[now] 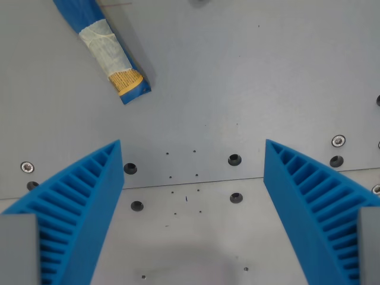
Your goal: Pick up the blue bag
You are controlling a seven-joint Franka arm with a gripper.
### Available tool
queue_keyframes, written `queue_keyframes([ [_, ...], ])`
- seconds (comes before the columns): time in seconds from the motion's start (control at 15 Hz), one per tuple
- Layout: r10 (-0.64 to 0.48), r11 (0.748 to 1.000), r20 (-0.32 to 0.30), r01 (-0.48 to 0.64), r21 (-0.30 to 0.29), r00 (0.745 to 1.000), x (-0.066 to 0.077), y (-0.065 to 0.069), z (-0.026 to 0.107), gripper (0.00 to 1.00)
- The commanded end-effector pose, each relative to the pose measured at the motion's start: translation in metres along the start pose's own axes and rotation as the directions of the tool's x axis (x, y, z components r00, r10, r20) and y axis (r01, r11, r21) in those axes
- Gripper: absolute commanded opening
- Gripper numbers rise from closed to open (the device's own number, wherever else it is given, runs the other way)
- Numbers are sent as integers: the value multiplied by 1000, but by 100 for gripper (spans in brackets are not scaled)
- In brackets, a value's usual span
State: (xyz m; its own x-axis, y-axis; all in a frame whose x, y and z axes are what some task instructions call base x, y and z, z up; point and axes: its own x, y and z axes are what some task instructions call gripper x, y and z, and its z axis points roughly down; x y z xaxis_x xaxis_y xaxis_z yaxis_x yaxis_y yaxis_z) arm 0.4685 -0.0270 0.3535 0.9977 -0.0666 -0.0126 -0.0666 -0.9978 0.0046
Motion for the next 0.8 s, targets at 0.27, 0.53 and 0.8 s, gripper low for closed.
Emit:
queue_keyframes([
  [0.27,0,1000,-4,0,0,1000,0,0,-2,100],
  [0.53,-4,1000,-4,4,0,1000,0,0,-1,100],
  [0.8,-14,1000,-4,14,0,1000,0,-1,1,100],
])
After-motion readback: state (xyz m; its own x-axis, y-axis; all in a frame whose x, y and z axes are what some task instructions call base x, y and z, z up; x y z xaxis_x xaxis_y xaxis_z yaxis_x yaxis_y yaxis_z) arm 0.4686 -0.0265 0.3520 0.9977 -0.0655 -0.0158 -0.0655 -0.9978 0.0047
